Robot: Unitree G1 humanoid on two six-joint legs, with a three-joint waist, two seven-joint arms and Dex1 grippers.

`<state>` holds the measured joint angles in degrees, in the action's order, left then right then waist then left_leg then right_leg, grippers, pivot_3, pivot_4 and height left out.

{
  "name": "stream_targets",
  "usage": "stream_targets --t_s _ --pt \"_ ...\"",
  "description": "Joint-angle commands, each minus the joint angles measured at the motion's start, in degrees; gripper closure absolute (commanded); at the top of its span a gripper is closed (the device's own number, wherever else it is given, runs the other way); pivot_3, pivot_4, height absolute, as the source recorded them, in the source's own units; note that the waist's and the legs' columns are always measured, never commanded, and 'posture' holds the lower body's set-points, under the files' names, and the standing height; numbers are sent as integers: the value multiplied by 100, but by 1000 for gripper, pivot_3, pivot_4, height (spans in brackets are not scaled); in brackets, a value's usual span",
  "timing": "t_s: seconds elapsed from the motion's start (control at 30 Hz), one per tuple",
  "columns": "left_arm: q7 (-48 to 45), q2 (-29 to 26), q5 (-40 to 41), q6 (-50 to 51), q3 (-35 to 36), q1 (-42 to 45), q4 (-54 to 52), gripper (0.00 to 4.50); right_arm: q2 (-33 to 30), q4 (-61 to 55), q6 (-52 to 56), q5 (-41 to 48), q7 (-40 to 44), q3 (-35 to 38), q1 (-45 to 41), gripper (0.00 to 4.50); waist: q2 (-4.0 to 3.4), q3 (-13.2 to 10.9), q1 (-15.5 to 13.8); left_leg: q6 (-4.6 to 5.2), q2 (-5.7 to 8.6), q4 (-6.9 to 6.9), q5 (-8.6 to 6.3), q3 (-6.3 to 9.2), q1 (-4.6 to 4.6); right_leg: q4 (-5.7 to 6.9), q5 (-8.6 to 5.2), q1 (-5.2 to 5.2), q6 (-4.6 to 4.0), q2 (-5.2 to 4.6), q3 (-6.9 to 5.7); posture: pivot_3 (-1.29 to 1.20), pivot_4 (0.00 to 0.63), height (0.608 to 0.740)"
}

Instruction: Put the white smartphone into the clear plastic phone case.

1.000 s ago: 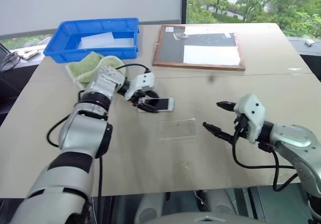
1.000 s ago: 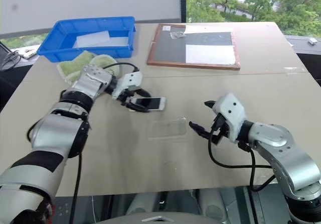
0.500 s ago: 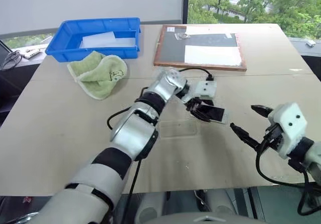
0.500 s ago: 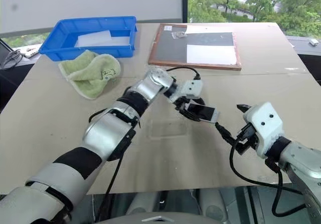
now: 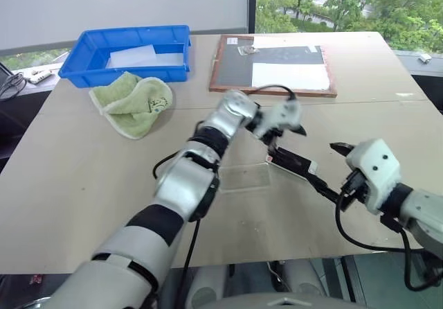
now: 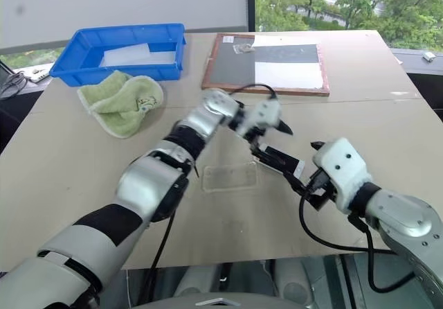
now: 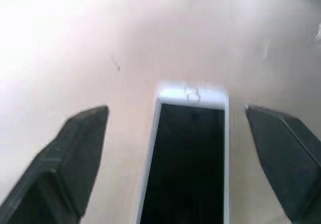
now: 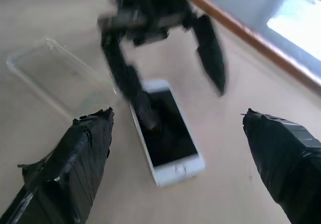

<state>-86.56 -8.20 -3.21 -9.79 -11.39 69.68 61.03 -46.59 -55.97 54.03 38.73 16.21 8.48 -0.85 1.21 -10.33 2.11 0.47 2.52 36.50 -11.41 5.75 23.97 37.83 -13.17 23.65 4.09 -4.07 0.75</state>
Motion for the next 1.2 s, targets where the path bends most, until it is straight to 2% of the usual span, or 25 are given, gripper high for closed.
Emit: stream_targets --t_s 0.03,0.1,0.23,0.33,0.43,0.57,0.73,0.9,1.0,1.03,1.1,1.2 --pt "-294 -730 656 1147 345 -945 -2112 16 133 583 364 469 348 -262 -523 0 -1 1 28 0 1 -5 0 1 -2 0 0 -1 -1 1 0 0 150 740" --pt "-83 -1371 1004 2221 586 -1997 -3970 16 178 1244 406 343 613 -660 -901 0 -8 3 75 0 -9 -12 0 2 -16 0 15 -2 -26 3 26 0 150 740" --pt "651 -2225 1813 4170 1246 -3675 -6890 16 159 2276 202 -284 972 -1434 -1479 0 -8 -3 70 0 -10 -11 0 -1 -10 -3 17 3 -26 2 32 0 150 740" --pt "1219 -2564 2456 5138 1827 -4646 -8388 16 95 2862 64 -618 1359 -1840 -1874 0 -10 -5 -42 0 -9 -8 0 2 -10 -7 16 1 -26 0 28 0 150 740" --pt "1781 -2702 2889 5560 2361 -5669 -9439 16 37 3483 -167 -983 1879 -2255 -2266 0 -13 -4 -67 0 -10 -8 -1 -3 -22 -14 16 -10 -26 0 29 0 150 740" --pt "2350 -2756 3118 5659 2675 -6446 -9932 16 55 4100 -420 -1357 2337 -2505 -2578 0 -12 -4 -150 0 -11 -7 -1 -4 -25 -11 16 -13 -27 3 18 0 150 740" --pt "2742 -2753 3305 5376 2928 -7309 -10177 16 73 4664 -560 -1646 2906 -2755 -2782 0 -13 -1 -110 -1 -17 -7 -1 -10 -27 -13 17 -12 -32 3 26 0 150 740" --pt "2882 -2814 3213 4792 2740 -7763 -9945 16 154 5292 -863 -2055 3268 -2917 -2823 0 6 17 -132 -1 -20 -7 -2 -14 -36 -15 6 -20 -56 2 28 0 150 740" --pt "2822 -2930 3181 4551 2569 -7709 -9612 0 201 5531 -1033 -2255 3406 -2971 -2783 718 14 29 -133 -2 -22 -7 -2 -16 -58 -19 6 -40 -56 2 26 0 150 740" --pt "2800 -2982 3098 4410 2463 -7673 -9487 0 198 5508 -1044 -2287 3447 -2966 -2755 1292 13 29 -133 -3 -23 -7 -3 -16 -72 -21 -1 -54 -47 1 27 0 150 740" --pt "2733 -3061 2967 4172 2201 -7546 -9257 0 144 5365 -1064 -2364 3483 -2951 -2675 1605 14 30 -145 -2 -23 -16 -5 -15 -107 -33 -8 -92 -37 -2 27 0 150 740" --pt "2763 -2994 2752 3877 1651 -7143 -8842 0 78 4985 -1090 -2383 3431 -2741 -2488 1606 14 31 -170 0 -24 -18 -8 -9 -109 -50 -9 -96 -36 -4 21 0 150 740"
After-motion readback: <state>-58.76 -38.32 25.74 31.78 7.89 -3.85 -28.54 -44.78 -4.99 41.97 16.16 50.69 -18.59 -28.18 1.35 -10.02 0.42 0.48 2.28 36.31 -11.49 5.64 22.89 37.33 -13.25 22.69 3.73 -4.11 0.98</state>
